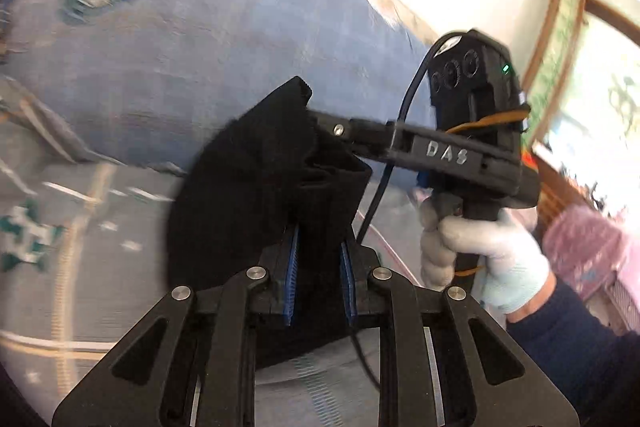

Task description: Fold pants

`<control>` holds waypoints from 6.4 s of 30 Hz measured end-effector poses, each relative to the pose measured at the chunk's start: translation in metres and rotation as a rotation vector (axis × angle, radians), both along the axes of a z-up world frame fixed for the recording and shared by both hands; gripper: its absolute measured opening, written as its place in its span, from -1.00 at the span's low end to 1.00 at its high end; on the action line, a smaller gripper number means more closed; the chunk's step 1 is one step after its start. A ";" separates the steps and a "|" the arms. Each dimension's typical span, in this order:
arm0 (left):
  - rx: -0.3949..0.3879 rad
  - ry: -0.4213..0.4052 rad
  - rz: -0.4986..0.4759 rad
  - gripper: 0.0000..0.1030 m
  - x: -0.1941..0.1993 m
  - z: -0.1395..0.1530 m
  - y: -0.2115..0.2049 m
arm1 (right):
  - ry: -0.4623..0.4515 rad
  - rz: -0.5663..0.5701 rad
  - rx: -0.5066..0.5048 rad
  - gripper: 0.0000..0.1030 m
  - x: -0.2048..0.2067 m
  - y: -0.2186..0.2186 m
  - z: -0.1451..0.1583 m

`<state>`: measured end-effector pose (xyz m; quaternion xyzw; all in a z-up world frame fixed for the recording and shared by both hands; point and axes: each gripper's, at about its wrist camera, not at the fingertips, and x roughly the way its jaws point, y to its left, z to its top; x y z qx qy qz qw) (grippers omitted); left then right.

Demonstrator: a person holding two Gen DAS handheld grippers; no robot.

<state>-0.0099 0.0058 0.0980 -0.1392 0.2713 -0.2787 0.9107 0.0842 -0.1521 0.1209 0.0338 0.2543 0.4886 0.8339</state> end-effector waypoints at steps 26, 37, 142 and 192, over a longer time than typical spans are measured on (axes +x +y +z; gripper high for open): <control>0.260 0.117 0.029 0.06 -0.015 -0.028 -0.008 | 0.270 -0.371 0.046 0.07 -0.051 -0.137 -0.085; 0.345 0.160 0.105 0.06 0.058 -0.044 -0.003 | 0.360 -0.437 0.029 0.07 -0.061 -0.119 -0.118; 0.324 0.239 0.322 0.25 0.018 -0.070 0.025 | 0.295 -0.566 -0.159 0.36 -0.030 -0.117 -0.122; 0.102 0.298 0.094 0.07 0.026 -0.056 0.016 | 0.224 -0.470 -0.060 0.04 -0.046 -0.112 -0.103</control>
